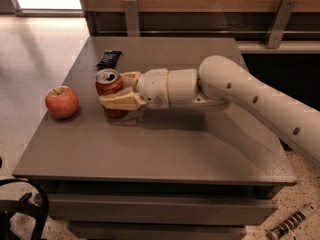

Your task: Move coke can near apple

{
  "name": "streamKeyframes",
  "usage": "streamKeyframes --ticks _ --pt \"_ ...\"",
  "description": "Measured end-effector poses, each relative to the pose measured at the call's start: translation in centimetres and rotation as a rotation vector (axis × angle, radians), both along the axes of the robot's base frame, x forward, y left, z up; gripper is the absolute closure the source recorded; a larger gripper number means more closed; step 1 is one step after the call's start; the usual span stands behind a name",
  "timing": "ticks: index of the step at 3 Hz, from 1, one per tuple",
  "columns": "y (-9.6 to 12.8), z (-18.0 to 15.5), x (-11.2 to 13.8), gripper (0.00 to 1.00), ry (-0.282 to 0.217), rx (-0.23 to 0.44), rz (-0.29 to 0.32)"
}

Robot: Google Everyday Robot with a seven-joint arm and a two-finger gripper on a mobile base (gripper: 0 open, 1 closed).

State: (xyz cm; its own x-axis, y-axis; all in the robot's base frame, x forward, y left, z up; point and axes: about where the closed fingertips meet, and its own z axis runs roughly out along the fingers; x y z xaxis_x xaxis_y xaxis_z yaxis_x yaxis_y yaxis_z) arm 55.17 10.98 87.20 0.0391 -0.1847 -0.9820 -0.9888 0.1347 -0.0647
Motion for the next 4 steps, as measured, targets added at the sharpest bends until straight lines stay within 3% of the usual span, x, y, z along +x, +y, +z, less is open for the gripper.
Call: streamKeyframes --ticks 2,3,4 --pt "0.57 0.08 -0.27 0.25 -0.001 0.0 0.011" --pt "0.86 0.11 -0.42 0.0 -0.001 0.0 0.016" --pt "0.86 0.11 -0.42 0.0 -0.001 0.0 0.016"
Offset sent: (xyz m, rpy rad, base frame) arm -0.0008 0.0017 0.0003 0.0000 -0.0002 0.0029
